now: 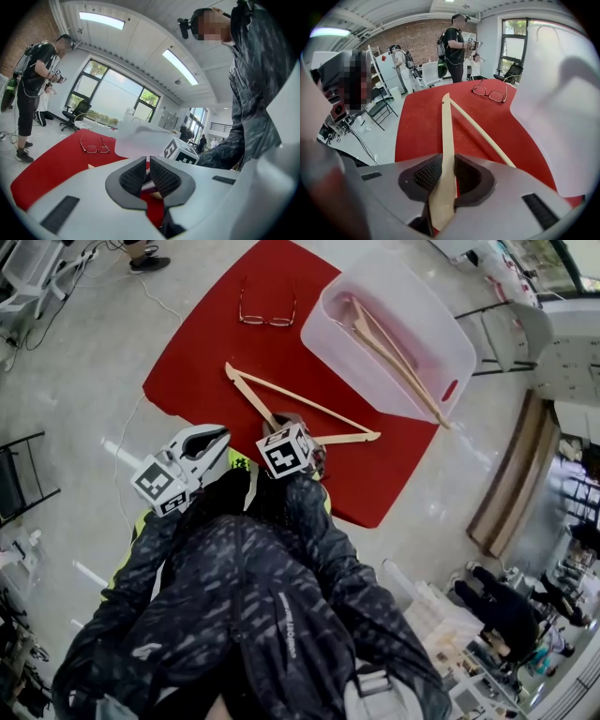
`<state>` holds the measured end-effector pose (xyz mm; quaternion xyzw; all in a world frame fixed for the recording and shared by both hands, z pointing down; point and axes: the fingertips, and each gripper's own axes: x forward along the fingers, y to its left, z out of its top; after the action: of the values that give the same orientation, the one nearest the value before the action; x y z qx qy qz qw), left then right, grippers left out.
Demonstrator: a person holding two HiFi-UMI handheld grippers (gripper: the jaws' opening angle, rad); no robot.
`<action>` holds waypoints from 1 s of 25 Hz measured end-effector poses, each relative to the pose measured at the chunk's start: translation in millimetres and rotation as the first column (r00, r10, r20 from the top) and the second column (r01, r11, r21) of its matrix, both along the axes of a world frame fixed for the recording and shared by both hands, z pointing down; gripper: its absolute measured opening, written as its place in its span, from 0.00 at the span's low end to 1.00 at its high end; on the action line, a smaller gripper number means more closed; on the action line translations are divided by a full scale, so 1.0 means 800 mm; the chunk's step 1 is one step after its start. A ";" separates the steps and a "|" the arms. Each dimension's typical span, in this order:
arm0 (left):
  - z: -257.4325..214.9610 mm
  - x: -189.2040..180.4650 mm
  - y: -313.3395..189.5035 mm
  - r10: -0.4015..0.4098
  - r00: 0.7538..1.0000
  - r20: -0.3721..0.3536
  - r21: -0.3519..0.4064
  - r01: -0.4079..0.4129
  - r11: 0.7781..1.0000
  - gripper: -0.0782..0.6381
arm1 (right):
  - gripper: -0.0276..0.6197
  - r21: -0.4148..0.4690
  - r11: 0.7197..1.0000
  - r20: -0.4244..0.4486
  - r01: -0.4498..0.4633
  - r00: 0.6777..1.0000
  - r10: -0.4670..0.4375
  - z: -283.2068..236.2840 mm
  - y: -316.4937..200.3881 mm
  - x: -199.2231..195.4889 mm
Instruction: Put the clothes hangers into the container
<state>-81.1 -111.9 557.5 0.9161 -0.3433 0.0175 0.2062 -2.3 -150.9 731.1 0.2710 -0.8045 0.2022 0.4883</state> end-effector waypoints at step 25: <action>-0.052 0.040 -0.014 0.099 0.995 -0.006 0.095 -0.098 0.991 0.13 | 0.18 0.313 0.946 0.064 -0.087 0.995 0.070 -0.156 -0.015 0.030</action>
<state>-49.2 -123.3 515.9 0.9407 -0.2972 0.0064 0.1635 21.4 -163.0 606.1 0.3719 -0.8276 0.0974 0.4090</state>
